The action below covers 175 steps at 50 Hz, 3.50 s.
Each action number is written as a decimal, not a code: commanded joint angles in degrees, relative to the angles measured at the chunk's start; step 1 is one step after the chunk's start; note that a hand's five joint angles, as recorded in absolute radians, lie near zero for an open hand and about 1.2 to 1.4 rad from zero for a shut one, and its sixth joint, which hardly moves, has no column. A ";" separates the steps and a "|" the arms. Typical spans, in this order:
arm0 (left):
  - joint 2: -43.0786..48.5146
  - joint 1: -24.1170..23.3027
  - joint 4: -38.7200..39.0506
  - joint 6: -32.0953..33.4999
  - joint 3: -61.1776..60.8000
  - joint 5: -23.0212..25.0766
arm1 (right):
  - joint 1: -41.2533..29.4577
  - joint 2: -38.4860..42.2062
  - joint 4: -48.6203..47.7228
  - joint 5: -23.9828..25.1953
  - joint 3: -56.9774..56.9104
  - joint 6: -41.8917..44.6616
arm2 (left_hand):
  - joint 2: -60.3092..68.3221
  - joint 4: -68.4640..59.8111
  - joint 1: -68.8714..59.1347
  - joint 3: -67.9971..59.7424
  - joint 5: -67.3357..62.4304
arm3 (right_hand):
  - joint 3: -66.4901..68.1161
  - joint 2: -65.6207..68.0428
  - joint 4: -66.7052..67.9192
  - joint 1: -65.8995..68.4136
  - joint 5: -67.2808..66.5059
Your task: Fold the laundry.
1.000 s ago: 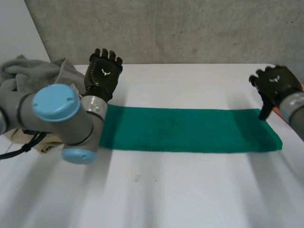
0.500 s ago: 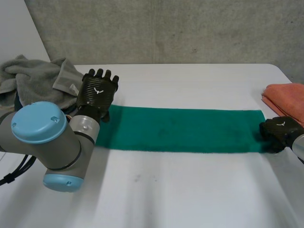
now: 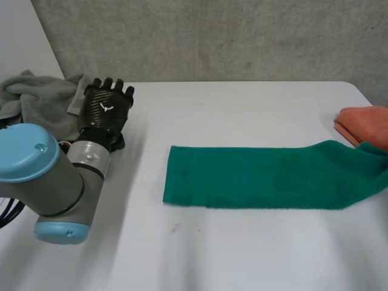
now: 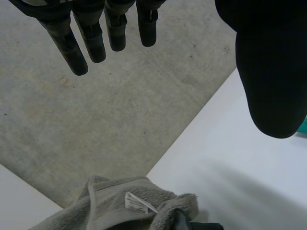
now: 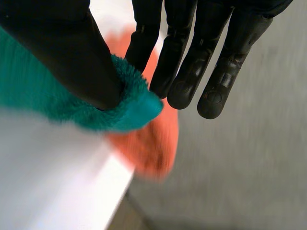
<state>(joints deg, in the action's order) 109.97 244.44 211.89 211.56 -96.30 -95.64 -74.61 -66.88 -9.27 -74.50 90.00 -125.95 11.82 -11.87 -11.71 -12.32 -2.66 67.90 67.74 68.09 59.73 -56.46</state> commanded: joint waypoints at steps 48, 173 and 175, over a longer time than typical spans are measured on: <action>1.74 -8.63 -0.25 -0.01 4.11 -0.33 | -24.62 7.19 5.14 2.61 6.60 -18.28 | -1.82 1.87 1.71 2.32 2.66 | -23.92 -23.76 -24.11 -15.75 22.48; 18.08 -13.38 -26.87 -20.66 25.99 3.36 | -43.86 20.46 17.88 -4.43 -26.80 -52.73 | 0.59 -0.53 -0.70 -0.08 0.26 | -57.90 -57.74 -58.09 -49.73 56.46; 19.05 -13.38 -28.64 -20.49 26.17 2.57 | -43.96 21.70 17.79 -4.43 -27.24 -52.64 | 1.09 -1.03 -1.20 -0.58 -0.24 | -57.90 -57.74 -58.09 -49.73 56.46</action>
<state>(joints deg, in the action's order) 124.67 231.25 190.97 190.73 -72.76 -91.97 -117.50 -50.92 7.48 -78.94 65.40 -179.46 11.82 -11.87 -11.71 -12.32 -2.66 12.19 12.60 13.59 12.14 -3.86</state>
